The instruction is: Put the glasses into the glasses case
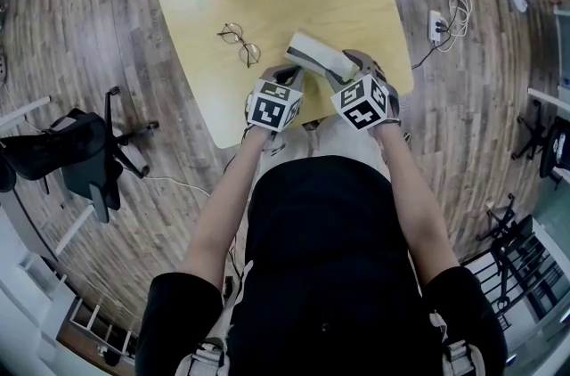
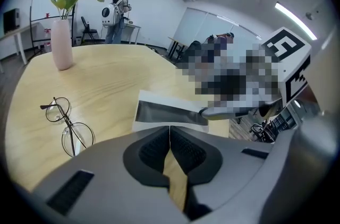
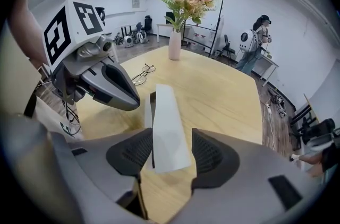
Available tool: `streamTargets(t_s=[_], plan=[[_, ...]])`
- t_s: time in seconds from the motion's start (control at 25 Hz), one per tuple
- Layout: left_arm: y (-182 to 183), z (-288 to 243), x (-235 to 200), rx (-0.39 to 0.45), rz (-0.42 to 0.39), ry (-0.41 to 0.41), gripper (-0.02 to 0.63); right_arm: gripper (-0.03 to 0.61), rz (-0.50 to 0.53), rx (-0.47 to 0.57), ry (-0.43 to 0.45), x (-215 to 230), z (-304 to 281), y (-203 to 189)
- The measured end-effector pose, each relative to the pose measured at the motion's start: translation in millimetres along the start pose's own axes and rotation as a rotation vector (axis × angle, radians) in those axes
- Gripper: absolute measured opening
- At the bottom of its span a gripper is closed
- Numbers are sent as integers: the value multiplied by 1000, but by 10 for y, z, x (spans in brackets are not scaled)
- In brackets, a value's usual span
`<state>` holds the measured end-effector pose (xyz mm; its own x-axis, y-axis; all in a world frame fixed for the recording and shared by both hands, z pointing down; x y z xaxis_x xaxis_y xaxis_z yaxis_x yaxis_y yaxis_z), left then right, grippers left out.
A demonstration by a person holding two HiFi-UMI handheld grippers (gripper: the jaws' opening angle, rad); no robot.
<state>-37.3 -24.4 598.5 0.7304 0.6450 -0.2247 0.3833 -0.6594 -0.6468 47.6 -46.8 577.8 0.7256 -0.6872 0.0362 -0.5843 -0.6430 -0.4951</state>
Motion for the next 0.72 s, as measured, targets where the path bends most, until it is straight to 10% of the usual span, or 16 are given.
streamTargets(t_s=[0.72], plan=[[86, 166, 29, 30, -3, 20, 25, 229, 1, 36, -51, 238, 94, 118]])
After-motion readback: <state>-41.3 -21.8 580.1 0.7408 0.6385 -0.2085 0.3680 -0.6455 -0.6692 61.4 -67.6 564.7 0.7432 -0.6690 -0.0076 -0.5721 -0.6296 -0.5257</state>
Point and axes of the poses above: the fingertips, and each gripper's own axes: z backward along the fingers, x to its right, y out of its top, the point moved 2 cm from there along z, backward along the fingers, and after that the axes turned 14 degrees about -z, right-handed, at the moved point
